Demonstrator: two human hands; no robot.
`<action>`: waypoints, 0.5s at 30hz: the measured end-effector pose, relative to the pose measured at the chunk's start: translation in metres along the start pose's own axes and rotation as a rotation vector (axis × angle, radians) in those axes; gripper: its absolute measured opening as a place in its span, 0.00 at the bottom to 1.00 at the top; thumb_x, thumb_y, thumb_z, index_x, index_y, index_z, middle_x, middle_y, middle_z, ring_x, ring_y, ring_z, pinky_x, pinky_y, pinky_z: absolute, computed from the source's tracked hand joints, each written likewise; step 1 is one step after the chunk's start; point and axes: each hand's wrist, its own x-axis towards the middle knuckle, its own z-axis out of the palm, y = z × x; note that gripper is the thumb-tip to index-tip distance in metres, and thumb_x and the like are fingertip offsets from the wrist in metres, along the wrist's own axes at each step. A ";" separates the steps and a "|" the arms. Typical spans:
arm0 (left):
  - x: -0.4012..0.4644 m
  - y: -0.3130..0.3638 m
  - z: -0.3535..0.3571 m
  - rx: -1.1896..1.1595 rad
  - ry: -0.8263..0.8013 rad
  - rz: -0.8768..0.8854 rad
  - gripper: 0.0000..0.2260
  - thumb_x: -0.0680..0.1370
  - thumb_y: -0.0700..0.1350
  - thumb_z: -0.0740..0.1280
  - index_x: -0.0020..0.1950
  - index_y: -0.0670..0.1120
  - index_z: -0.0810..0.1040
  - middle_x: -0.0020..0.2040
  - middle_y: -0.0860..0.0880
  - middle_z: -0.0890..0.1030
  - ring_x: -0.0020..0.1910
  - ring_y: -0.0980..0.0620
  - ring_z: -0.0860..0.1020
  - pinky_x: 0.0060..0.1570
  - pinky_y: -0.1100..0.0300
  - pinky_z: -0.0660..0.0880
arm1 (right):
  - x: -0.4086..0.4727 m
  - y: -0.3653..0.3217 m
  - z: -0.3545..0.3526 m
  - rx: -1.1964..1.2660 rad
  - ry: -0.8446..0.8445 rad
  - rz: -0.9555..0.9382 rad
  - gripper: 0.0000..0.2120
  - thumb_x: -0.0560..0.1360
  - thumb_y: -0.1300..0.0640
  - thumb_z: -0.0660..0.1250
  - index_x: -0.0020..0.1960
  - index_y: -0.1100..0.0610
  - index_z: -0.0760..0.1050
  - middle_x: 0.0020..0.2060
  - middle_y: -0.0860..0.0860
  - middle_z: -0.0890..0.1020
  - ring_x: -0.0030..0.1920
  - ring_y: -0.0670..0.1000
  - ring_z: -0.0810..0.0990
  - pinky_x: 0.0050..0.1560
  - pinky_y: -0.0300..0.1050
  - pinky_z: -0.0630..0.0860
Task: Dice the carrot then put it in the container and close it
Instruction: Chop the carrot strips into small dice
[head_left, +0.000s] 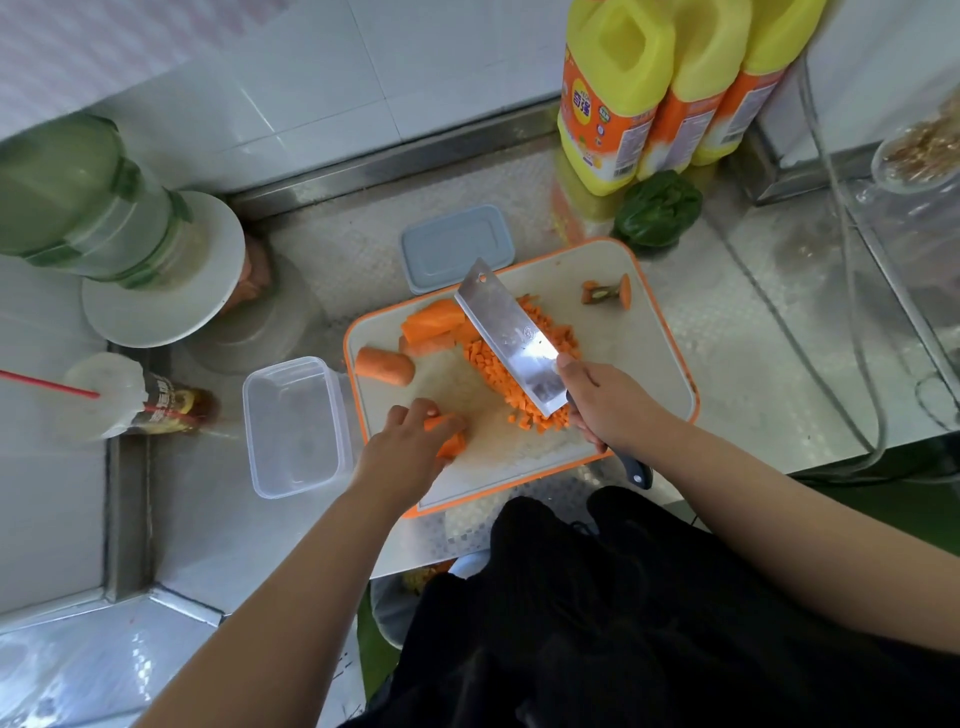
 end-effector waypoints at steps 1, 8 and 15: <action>0.000 -0.001 0.001 -0.006 -0.001 0.003 0.22 0.74 0.50 0.73 0.67 0.57 0.73 0.64 0.47 0.71 0.59 0.42 0.71 0.43 0.45 0.80 | 0.000 0.000 0.000 -0.008 -0.002 -0.003 0.25 0.83 0.44 0.48 0.34 0.58 0.65 0.21 0.47 0.69 0.21 0.49 0.67 0.25 0.43 0.69; 0.001 -0.002 0.000 -0.002 -0.003 0.034 0.22 0.74 0.50 0.73 0.67 0.55 0.74 0.64 0.47 0.71 0.58 0.41 0.72 0.42 0.46 0.80 | 0.002 0.000 -0.002 0.047 0.006 0.019 0.23 0.83 0.44 0.49 0.35 0.58 0.63 0.22 0.49 0.66 0.22 0.50 0.64 0.26 0.46 0.69; 0.034 0.006 -0.040 -0.045 0.070 -0.100 0.27 0.77 0.55 0.68 0.75 0.51 0.65 0.70 0.48 0.69 0.68 0.44 0.68 0.58 0.47 0.72 | 0.008 -0.002 -0.009 0.072 0.037 0.020 0.23 0.82 0.44 0.49 0.34 0.55 0.62 0.21 0.49 0.65 0.22 0.51 0.63 0.28 0.47 0.68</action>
